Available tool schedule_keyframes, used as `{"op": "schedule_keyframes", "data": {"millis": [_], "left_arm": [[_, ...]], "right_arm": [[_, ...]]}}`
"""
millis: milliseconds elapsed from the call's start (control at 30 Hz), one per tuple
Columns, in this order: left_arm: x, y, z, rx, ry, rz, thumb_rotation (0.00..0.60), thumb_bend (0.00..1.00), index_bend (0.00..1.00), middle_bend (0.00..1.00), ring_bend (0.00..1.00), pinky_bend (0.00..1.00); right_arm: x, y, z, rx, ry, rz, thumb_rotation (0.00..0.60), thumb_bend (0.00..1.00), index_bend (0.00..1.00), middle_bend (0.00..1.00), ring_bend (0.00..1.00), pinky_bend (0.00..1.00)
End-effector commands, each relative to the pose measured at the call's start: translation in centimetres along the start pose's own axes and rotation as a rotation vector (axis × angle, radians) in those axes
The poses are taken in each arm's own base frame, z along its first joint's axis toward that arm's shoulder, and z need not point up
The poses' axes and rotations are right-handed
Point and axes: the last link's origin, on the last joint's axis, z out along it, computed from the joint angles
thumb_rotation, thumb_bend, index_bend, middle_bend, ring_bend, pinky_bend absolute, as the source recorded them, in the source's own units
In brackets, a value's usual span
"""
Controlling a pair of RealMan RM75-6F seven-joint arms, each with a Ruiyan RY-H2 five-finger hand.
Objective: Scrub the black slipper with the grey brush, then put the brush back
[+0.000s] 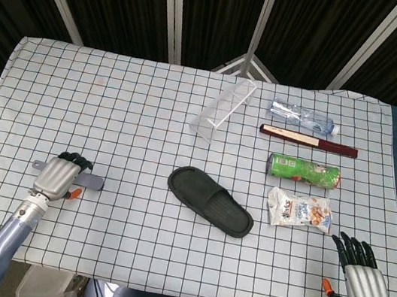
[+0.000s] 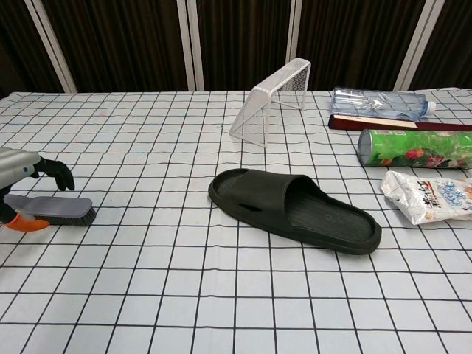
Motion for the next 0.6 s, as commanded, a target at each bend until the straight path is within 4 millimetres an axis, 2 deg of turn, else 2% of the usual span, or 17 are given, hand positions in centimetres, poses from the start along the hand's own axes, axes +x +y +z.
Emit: {"op": "schedule_keyframes", "data": {"millis": [33, 600], "left_arm": [[-0.05, 0.1, 0.15, -0.001, -0.005, -0.009, 0.6, 0.38, 0.36, 0.35, 0.25, 0.28], [-0.47, 0.53, 0.67, -0.01, -0.022, -0.011, 0.6, 0.49, 0.42, 0.42, 0.3, 0.33]], "right_arm": [[0.01, 0.02, 0.0, 0.0, 0.001, 0.0, 0.518, 0.39, 0.0, 0.0, 0.0, 0.0], [0.16, 0.33, -0.01, -0.011, 0.002, 0.004, 0.519, 0.39, 0.0, 0.0, 0.0, 0.0]]}}
